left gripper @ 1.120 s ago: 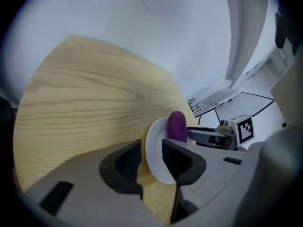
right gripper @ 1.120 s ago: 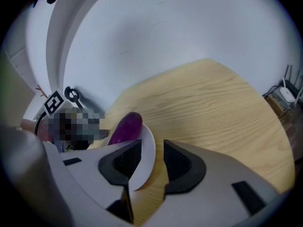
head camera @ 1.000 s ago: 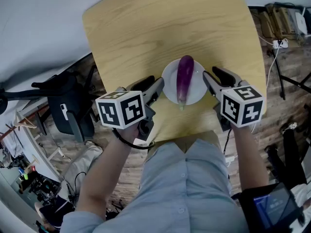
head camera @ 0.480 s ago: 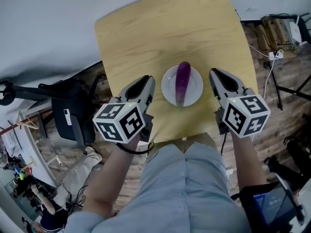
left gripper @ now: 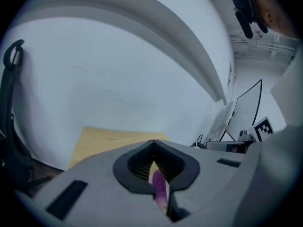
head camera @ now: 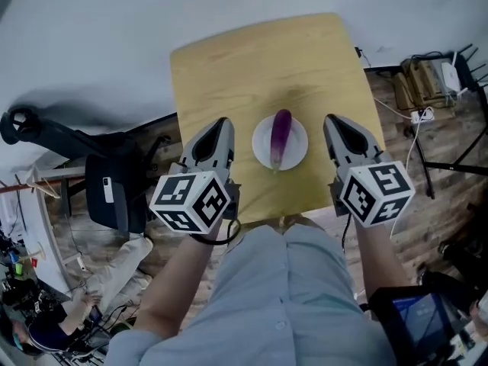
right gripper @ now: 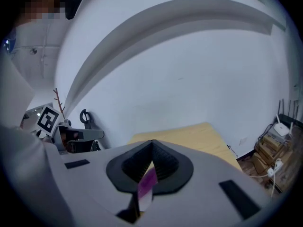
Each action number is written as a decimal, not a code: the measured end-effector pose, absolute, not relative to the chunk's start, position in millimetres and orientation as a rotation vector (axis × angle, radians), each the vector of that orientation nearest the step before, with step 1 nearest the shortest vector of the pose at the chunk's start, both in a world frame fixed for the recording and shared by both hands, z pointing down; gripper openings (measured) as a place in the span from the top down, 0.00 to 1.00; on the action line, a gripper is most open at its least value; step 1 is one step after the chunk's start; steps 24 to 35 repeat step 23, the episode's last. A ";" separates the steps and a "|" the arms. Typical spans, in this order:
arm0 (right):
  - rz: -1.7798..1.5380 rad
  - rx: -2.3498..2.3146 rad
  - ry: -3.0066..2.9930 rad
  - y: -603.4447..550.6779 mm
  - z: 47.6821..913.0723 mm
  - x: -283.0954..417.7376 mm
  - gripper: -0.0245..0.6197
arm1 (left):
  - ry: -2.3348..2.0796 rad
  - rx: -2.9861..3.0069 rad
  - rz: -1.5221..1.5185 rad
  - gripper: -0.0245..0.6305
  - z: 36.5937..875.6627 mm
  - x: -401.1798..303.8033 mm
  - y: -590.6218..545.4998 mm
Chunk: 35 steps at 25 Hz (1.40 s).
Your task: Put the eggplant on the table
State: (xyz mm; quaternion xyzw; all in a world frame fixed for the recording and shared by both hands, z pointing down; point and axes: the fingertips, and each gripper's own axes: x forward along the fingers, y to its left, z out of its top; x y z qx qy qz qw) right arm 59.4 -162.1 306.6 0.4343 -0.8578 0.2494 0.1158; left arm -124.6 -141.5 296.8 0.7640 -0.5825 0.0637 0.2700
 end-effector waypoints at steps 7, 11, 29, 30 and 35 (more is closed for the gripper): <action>0.664 1.286 -2.598 -153.9 275.1 63.3 0.96 | -1.605 2.102 0.172 0.96 277.6 -112.8 -127.5; 0.642 1.298 -2.619 -151.6 265.9 63.6 0.96 | -1.609 2.122 0.161 0.96 271.7 -110.5 -126.2; 0.640 1.321 -2.623 -156.2 263.3 78.7 0.96 | -1.604 2.123 0.182 0.95 274.4 -98.3 -129.2; 0.640 1.321 -2.623 -156.2 263.3 78.7 0.96 | -1.604 2.123 0.182 0.95 274.4 -98.3 -129.2; 0.640 1.321 -2.623 -156.2 263.3 78.7 0.96 | -1.604 2.123 0.182 0.95 274.4 -98.3 -129.2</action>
